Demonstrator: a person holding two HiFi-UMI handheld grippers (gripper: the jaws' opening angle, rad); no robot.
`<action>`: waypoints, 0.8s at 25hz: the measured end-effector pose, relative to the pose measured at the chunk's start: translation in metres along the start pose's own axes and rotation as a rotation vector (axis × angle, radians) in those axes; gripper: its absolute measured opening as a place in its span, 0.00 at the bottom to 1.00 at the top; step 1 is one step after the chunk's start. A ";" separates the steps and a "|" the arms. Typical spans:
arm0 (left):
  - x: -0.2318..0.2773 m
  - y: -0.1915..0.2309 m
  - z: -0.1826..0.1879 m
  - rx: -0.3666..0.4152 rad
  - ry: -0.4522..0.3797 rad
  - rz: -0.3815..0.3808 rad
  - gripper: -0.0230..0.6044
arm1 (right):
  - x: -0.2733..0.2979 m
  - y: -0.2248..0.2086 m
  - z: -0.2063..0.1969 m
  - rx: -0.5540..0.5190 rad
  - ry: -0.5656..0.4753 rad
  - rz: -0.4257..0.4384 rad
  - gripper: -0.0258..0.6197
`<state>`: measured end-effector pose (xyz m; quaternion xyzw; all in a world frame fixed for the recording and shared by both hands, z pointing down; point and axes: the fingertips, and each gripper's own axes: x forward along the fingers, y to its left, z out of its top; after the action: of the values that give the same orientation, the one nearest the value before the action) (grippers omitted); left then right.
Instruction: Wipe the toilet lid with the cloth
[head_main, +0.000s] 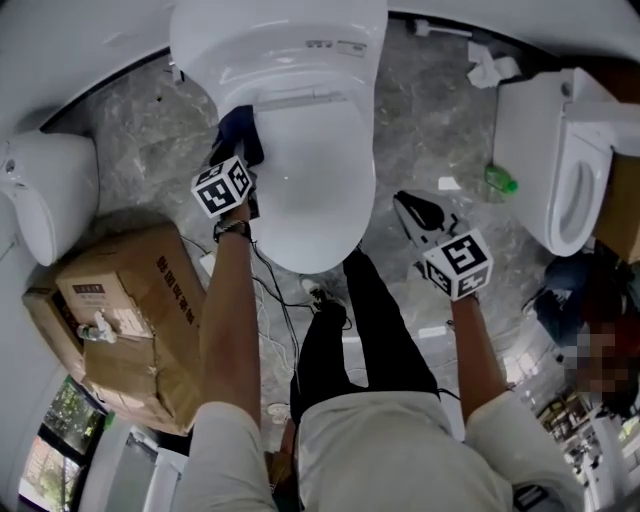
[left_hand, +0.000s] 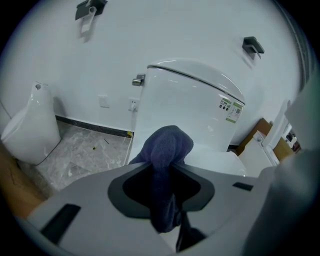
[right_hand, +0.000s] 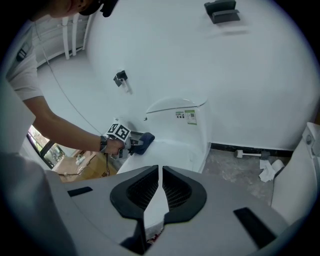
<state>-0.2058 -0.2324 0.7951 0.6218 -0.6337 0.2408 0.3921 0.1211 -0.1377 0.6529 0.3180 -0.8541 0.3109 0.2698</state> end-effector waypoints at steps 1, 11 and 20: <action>0.001 -0.007 0.001 0.020 0.003 0.002 0.20 | -0.002 -0.003 -0.003 0.010 0.001 -0.005 0.11; 0.016 -0.106 0.002 0.052 0.012 -0.059 0.20 | -0.024 -0.028 -0.013 0.084 -0.033 -0.068 0.11; 0.024 -0.230 -0.038 0.294 0.081 -0.225 0.20 | -0.056 -0.042 -0.033 0.107 -0.056 -0.142 0.11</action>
<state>0.0280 -0.2421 0.7944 0.7293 -0.5018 0.3101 0.3467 0.1961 -0.1187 0.6529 0.4005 -0.8187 0.3270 0.2499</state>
